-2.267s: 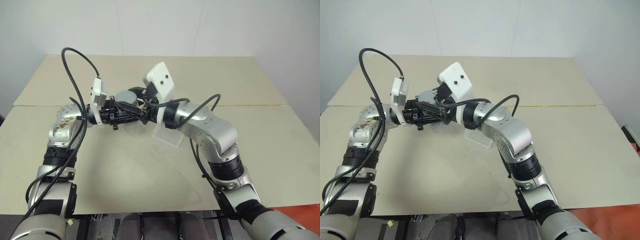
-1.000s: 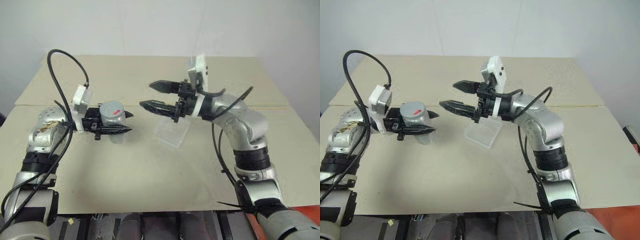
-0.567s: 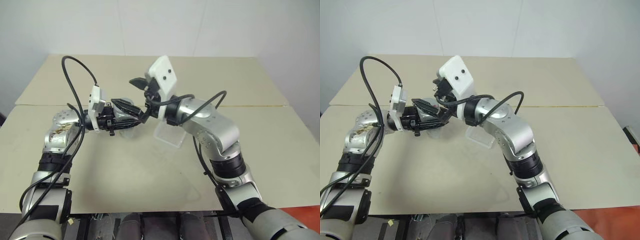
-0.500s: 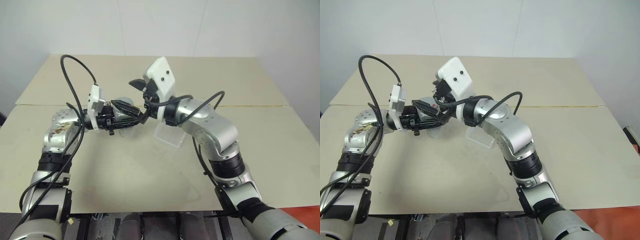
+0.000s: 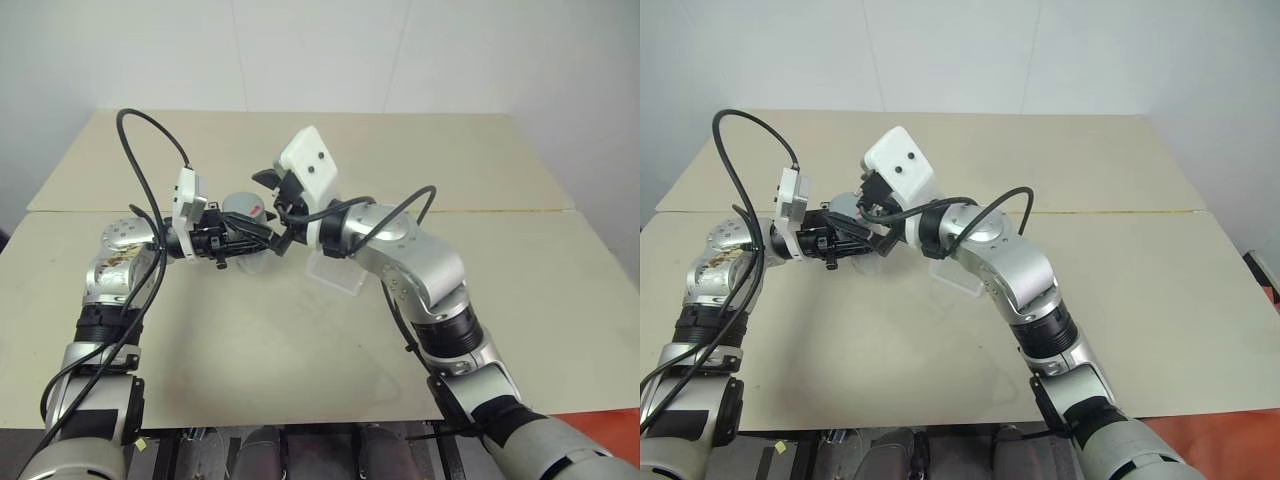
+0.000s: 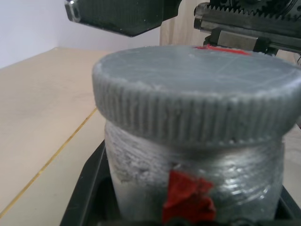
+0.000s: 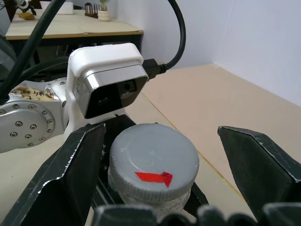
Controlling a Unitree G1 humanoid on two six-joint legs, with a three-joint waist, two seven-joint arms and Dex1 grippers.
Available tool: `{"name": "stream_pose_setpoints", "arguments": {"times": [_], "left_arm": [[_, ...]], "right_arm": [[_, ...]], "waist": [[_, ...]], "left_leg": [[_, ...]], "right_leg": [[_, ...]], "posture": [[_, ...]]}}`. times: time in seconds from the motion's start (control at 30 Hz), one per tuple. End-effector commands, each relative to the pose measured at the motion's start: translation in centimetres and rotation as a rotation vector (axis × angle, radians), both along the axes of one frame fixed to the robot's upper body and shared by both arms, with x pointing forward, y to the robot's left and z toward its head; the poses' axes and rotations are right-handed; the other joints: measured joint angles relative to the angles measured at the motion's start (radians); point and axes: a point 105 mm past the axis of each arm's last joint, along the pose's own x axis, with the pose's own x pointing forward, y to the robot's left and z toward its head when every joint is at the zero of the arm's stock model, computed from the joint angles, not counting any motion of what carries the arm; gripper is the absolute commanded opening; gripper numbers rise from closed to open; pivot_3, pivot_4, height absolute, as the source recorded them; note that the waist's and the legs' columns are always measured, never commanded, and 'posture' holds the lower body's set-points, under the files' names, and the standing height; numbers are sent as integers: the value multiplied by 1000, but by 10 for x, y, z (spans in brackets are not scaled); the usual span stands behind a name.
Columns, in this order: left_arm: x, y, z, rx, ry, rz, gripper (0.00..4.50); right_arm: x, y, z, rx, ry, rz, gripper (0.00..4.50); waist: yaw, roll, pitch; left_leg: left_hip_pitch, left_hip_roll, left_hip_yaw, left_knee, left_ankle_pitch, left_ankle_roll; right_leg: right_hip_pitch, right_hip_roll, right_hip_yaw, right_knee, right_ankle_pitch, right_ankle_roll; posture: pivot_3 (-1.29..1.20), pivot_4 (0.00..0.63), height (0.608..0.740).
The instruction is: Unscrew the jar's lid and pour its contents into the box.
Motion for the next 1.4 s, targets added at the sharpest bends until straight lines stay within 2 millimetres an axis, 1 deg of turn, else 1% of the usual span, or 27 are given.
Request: {"name": "stream_pose_setpoints", "arguments": {"times": [0.03, 0.23, 0.37, 0.8, 1.03, 1.07, 1.13, 1.2, 1.3, 1.4], "left_arm": [[-2, 0, 16, -18, -59, -3, 2016], [-4, 5, 19, -30, -62, 5, 2016], [-5, 7, 18, -30, -62, 8, 2016], [-12, 12, 17, -35, -59, 2, 2016], [-13, 13, 17, -32, -58, -1, 2016], [-13, 13, 18, -33, -59, 1, 2016], [-9, 12, 18, -33, -63, 9, 2016], [-6, 7, 17, -31, -64, 9, 2016], [-4, 1, 15, -28, -65, -8, 2016], [-2, -3, 17, -40, -71, -17, 2016]], "right_arm": [[2, -1, 10, 19, -28, -18, 4443], [8, -13, 5, 6, -14, -49, 4443], [7, -19, 6, 5, -17, -52, 4443], [7, -52, 4, 5, -6, -95, 4443], [2, -58, 1, -4, -5, -82, 4443], [1, -58, 2, -3, -7, -71, 4443], [-12, -56, 10, 27, -12, 22, 4443], [-21, -48, 19, 52, -27, 88, 4443], [-19, -33, 21, 54, -25, 92, 4443], [-12, -17, 19, 41, -26, 57, 4443]], "waist": [[0, 0, 0], [0, 0, 0], [0, 0, 0], [2, 0, 0], [1, 0, 0], [2, 0, 0], [2, 0, 0], [2, 0, 0], [1, 0, 0], [0, 0, 0]], "left_leg": [[0, 0, 0, 0, 0, 0], [0, 0, 0, 0, 0, 0], [0, 0, 0, 0, 0, 0], [0, 0, -1, 0, 0, 1], [0, 0, -1, 0, -1, 1], [0, 0, -1, 0, -1, 1], [0, 0, -1, 0, -1, 2], [0, 0, -1, 0, -1, 2], [0, 0, -1, 0, -1, 2], [1, 0, -1, 0, -1, 2]], "right_leg": [[0, 0, 0, 0, 0, 0], [0, 0, 0, 0, 0, 0], [0, 0, 0, 0, 0, 0], [0, 0, 0, 0, 0, 0], [0, 0, 0, 0, 0, 0], [0, 0, 0, 0, 0, 0], [0, 0, 0, 0, 0, 0], [0, 0, 0, -1, 0, 0], [0, 0, 0, 0, 0, 0], [0, 0, 0, 0, 0, 0]], "posture": [[0, 150, 740], [0, 150, 740], [0, 150, 740], [0, 150, 740], [0, 150, 740], [0, 150, 740], [0, 150, 740], [0, 150, 740], [0, 150, 740], [0, 150, 740]]}}
